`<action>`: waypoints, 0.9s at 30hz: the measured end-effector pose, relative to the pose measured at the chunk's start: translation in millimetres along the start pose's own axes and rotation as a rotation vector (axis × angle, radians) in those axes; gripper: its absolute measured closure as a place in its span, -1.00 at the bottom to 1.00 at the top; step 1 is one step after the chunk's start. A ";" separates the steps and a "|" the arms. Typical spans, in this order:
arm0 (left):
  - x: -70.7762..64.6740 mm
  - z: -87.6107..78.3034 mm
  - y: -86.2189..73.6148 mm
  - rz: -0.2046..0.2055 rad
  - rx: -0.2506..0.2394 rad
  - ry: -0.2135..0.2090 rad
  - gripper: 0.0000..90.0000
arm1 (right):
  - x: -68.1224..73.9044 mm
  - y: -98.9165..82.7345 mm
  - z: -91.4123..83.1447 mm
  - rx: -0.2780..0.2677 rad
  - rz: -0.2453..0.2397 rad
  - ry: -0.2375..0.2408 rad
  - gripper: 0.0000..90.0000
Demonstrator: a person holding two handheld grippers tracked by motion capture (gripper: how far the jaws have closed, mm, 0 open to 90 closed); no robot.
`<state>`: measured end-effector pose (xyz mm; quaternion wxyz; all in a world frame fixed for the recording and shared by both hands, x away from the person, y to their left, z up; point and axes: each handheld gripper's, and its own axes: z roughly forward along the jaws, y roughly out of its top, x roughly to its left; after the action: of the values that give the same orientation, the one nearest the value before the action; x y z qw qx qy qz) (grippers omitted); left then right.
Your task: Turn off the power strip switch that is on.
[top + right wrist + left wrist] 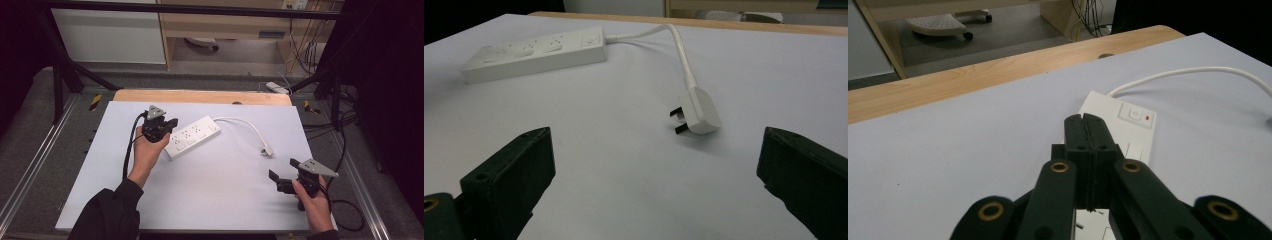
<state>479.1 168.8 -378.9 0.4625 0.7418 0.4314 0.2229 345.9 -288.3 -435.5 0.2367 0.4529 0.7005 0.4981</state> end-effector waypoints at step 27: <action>1.3 6.4 -19.1 -0.018 0.043 -0.002 1.00 | 0.3 -0.1 0.6 0.002 0.000 0.001 -0.94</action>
<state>476.2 170.6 -398.9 0.4490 0.7478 0.4422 0.2088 346.2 -287.8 -435.8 0.2359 0.4527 0.7012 0.4977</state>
